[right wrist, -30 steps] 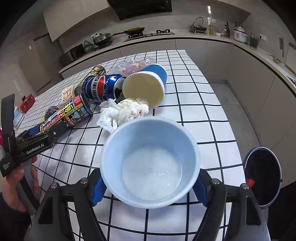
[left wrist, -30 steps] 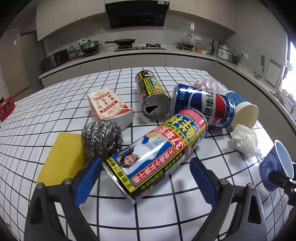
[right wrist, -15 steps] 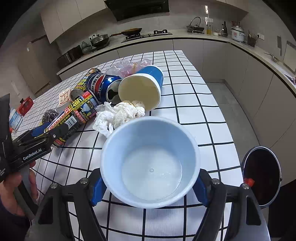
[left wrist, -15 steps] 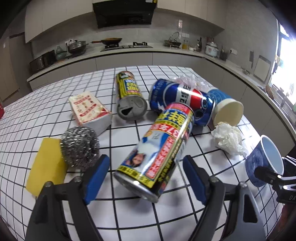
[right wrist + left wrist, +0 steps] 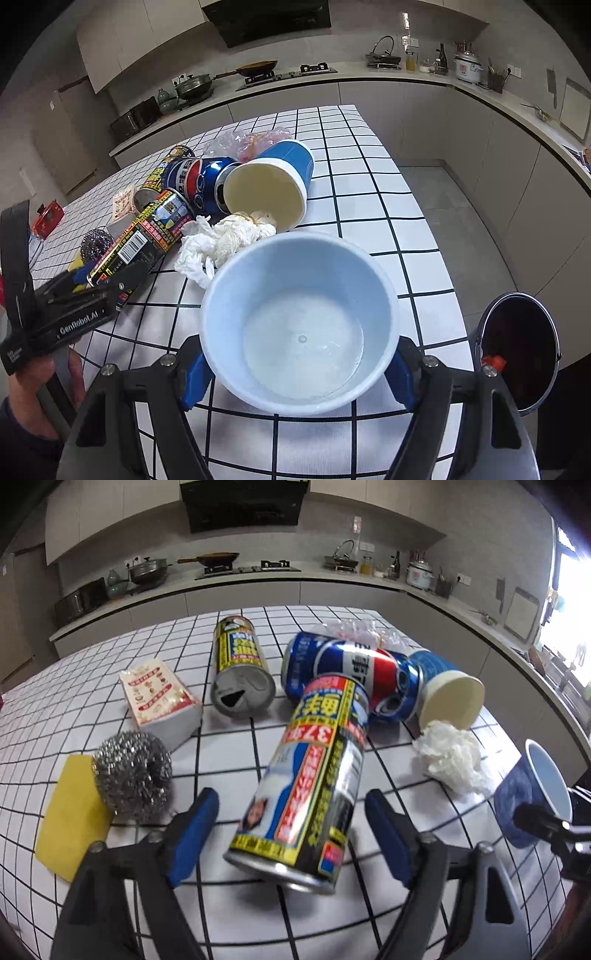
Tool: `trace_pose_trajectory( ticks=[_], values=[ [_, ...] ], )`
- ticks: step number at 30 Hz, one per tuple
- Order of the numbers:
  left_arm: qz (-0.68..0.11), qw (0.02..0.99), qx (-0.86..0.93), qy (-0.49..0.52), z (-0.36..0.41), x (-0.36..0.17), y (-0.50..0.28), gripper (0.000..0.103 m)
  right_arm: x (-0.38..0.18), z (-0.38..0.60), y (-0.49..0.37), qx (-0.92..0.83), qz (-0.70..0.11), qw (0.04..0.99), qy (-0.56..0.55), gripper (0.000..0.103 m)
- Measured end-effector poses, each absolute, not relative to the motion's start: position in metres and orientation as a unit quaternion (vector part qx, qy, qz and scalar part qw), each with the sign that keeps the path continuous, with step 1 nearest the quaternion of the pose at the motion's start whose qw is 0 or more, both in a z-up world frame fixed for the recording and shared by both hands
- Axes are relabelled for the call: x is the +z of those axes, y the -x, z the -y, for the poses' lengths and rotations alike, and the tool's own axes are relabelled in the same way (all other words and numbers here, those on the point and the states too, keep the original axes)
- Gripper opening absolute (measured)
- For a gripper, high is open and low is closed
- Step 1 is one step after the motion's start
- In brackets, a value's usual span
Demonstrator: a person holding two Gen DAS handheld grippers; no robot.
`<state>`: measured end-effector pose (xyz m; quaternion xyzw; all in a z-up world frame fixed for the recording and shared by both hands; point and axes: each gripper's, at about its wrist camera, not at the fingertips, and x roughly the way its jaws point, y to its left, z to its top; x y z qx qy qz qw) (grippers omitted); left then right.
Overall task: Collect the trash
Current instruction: 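Grasp the blue plastic cup with the right tool while the left tool grasps the tall spray can, then carry the blue cup and spray can over the bin and release both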
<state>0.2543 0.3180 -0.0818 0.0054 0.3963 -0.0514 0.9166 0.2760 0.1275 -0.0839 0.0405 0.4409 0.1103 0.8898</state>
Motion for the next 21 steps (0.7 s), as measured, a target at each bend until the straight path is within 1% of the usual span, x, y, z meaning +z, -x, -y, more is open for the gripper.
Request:
trace_pose_trajectory(
  ticks=[5, 6, 8, 9, 12, 21],
  values=[
    [-0.404, 0.913, -0.052, -0.012, -0.310, -0.089, -0.270, 0.089, -0.088, -0.130, -0.280, 0.111, -0.446, 0.887, -0.028, 0.079],
    [-0.412, 0.910, -0.054, -0.011, -0.310, -0.092, -0.273, 0.082, -0.089, -0.132, -0.281, 0.111, -0.446, 0.888, -0.023, 0.079],
    [-0.420, 0.905, -0.066, 0.003, -0.312, -0.095, -0.275, 0.059, -0.089, -0.133, -0.281, 0.115, -0.443, 0.889, -0.021, 0.079],
    [-0.421, 0.905, -0.063, 0.006, -0.313, -0.095, -0.275, 0.056, -0.089, -0.133, -0.282, 0.116, -0.441, 0.890, -0.020, 0.078],
    [-0.419, 0.905, -0.063, 0.021, -0.318, -0.092, -0.270, 0.054, -0.086, -0.133, -0.279, 0.122, -0.433, 0.893, -0.016, 0.078],
    [-0.387, 0.919, -0.060, 0.043, -0.314, -0.070, -0.232, 0.054, -0.071, -0.121, -0.272, 0.130, -0.417, 0.899, -0.022, 0.078]
  ],
)
